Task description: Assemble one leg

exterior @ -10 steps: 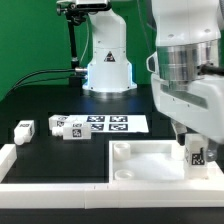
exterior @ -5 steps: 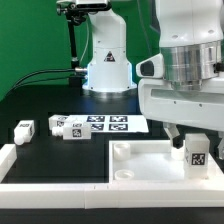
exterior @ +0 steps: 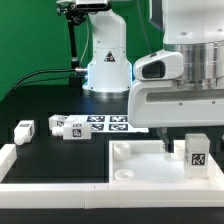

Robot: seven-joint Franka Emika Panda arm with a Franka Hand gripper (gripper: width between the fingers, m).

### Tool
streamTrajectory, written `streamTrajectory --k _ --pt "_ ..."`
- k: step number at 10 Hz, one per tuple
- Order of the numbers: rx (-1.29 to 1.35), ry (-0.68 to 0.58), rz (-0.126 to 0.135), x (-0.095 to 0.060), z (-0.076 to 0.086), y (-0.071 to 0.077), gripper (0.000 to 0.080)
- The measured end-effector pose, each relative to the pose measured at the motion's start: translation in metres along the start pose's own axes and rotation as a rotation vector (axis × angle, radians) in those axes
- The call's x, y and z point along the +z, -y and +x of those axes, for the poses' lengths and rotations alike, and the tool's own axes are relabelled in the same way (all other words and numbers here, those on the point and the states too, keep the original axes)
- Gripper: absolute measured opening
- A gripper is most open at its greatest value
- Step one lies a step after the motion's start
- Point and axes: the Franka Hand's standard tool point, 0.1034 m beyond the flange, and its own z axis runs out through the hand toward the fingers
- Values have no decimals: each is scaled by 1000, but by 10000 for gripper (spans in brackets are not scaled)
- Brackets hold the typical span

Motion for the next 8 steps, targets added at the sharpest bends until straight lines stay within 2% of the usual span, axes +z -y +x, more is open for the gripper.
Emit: streamTrajectory --k 1,2,3,4,5,8 --pt "0 0 0 0 0 0 517" --pt "52 0 0 0 0 0 517" --pt "150 0 1 0 0 0 377" --pt "240 0 1 0 0 0 283" --pt "290 1 1 0 0 0 283" --pt "679 5 1 0 0 -1 284"
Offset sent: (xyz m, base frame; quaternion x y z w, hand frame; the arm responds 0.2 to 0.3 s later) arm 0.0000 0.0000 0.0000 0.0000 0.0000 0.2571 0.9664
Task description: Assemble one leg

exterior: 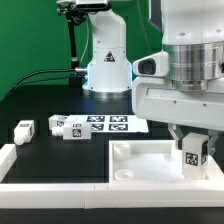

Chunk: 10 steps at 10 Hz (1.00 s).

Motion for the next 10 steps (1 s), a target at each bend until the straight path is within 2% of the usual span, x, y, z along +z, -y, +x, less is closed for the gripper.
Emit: streamTrajectory --k 3,5,7,10 --pt "482 29 16 0 0 0 284" --pt "786 59 43 1 -2 0 284" --pt "861 60 41 1 -2 1 284" --pt "1116 76 42 0 -1 1 284"
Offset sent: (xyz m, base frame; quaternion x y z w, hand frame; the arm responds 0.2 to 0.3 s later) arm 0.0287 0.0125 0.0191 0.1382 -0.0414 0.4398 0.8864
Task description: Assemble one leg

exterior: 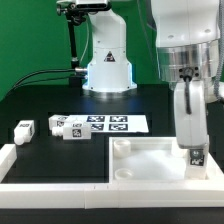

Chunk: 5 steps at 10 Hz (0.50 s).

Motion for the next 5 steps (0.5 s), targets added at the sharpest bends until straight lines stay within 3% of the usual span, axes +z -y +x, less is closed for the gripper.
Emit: streamTrajectory --k 3,4,5 --pt "62 -10 12 -1 1 0 285" --pt "59 -11 11 1 1 0 365" --pt "59 -11 11 1 2 0 526"
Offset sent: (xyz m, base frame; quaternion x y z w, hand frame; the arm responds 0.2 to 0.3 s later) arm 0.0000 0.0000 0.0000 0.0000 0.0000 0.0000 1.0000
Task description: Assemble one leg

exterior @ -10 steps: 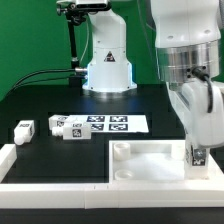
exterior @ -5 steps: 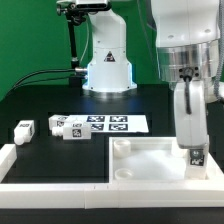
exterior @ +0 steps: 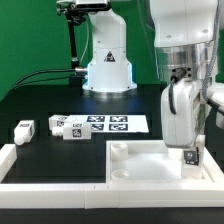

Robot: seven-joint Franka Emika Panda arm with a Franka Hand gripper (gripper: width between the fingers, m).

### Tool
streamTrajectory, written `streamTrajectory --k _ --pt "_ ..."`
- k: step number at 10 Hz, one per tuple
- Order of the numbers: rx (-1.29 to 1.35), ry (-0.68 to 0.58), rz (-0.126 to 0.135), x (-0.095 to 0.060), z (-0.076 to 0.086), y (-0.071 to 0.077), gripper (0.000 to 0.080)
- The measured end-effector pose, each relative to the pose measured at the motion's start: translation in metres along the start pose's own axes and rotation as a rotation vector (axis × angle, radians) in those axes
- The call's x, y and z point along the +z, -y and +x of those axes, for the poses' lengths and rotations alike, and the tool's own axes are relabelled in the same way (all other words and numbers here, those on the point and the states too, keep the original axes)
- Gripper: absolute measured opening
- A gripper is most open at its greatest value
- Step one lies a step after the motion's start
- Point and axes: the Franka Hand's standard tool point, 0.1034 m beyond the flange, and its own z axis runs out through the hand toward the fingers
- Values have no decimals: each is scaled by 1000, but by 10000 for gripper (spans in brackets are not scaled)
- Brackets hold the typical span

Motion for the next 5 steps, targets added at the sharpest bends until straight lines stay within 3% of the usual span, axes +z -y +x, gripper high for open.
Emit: streamTrajectory --k 1,2,4,5 --pt "-4 3 4 -2 -2 0 526" --pt "-13 16 17 -12 -9 1 622" --pt "-55 48 39 -42 -17 6 644" --pt "-60 50 36 -45 -17 7 648"
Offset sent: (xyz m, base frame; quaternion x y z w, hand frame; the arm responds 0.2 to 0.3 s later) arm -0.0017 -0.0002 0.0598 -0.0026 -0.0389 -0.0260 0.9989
